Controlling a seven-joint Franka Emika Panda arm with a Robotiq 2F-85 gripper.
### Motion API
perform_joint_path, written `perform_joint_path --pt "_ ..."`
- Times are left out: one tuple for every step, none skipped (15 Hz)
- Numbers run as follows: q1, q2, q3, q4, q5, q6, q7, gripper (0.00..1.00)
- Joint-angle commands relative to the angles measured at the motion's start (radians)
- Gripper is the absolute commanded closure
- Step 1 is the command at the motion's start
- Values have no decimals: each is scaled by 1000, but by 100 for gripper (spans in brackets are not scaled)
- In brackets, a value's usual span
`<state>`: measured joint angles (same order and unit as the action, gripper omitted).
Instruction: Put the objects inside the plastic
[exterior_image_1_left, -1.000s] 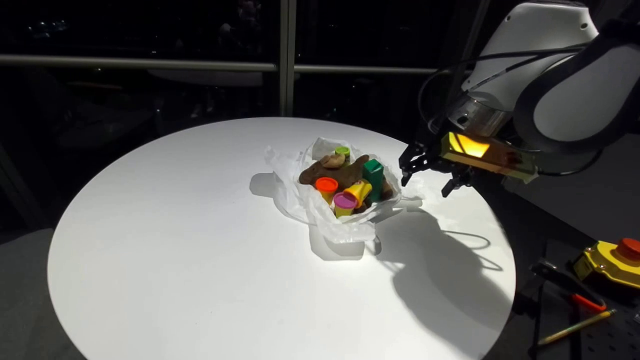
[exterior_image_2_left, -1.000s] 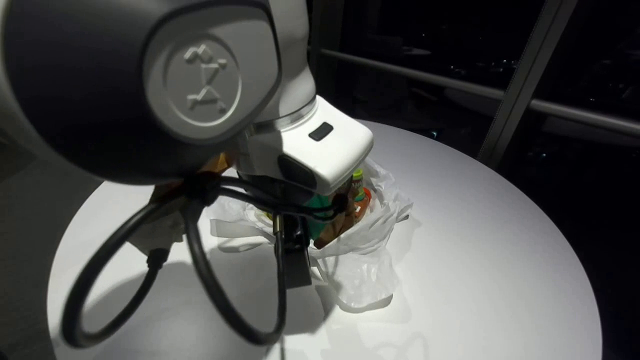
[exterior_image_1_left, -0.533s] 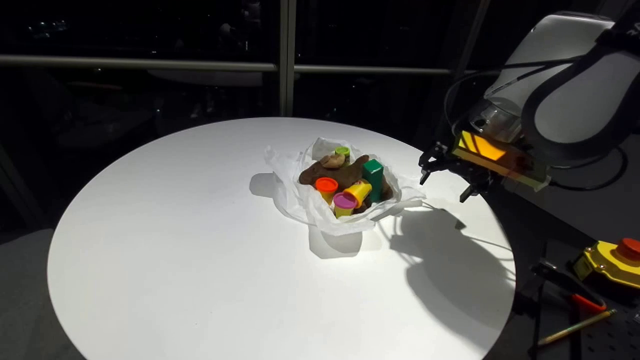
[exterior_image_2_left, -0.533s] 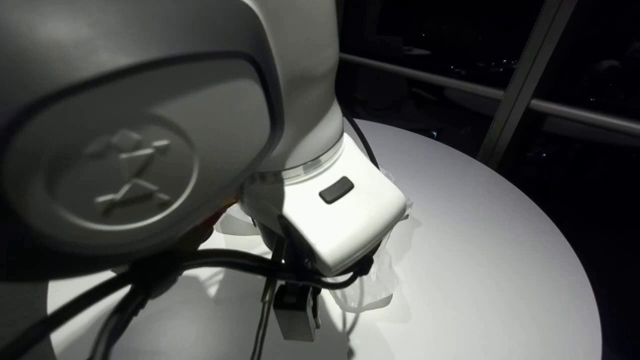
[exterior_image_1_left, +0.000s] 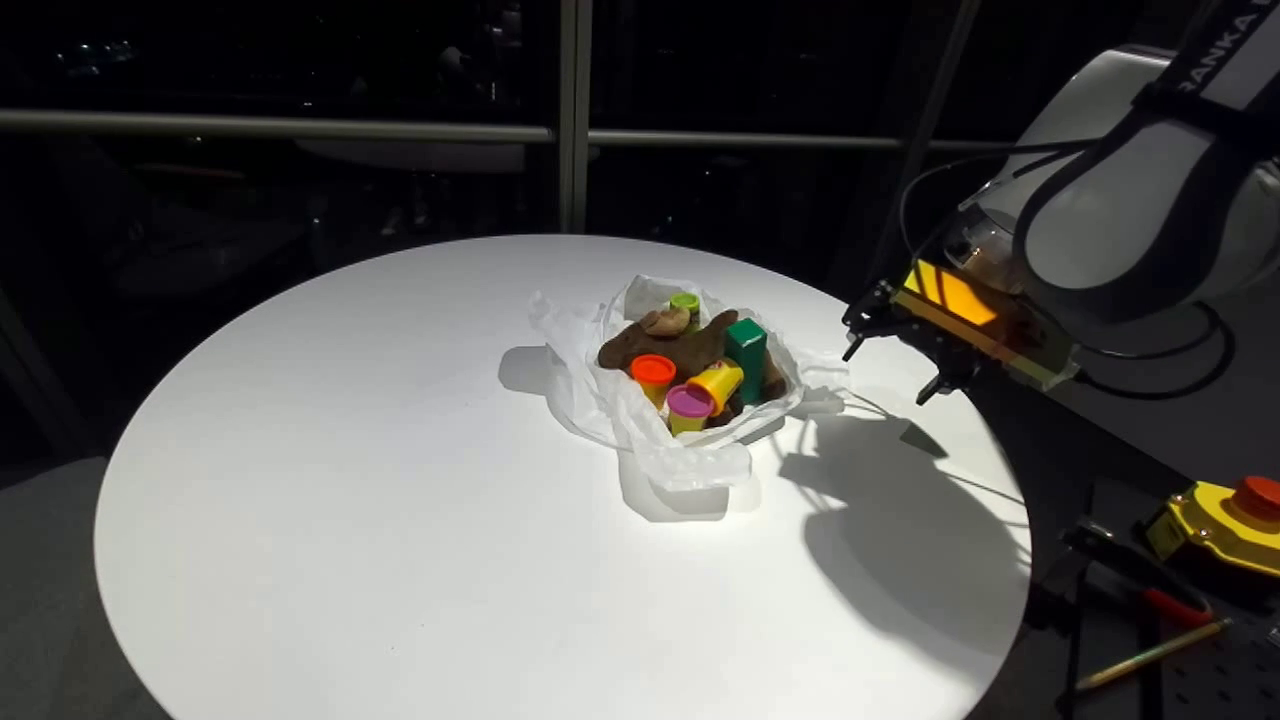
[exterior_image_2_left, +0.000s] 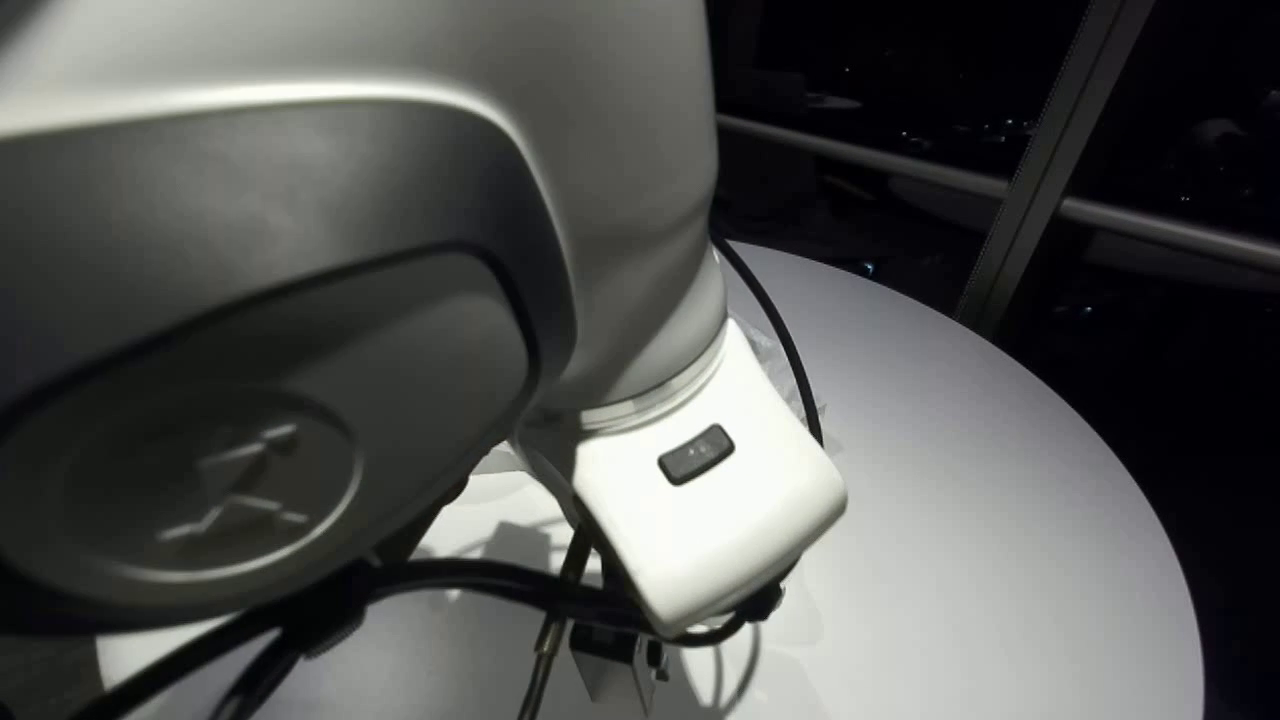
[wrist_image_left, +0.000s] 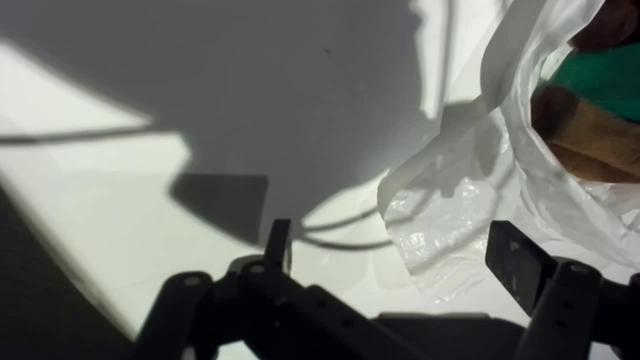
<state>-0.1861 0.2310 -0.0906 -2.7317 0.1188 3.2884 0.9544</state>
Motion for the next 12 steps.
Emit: perform_joint_path --pt "13 71 -13 34 21 74 5 0" --pt "11 82 -5 39 16 84 4 0" --pt "15 94 -6 45 14 94 -1 0" --pt "19 107 -6 54 13 101 -3 0" --pt "27 118 -11 64 15 108 -6 0" --pt "27 126 -7 74 14 111 -4 0" --pt "29 137 8 87 84 118 -61 0" --pt "33 148 8 97 96 124 -65 0" --pt "31 157 14 108 110 129 -77 0" --pt "39 172 10 121 128 134 -90 0" --pt "38 187 14 134 137 140 -99 0" --pt "39 199 16 144 149 143 -107 0"
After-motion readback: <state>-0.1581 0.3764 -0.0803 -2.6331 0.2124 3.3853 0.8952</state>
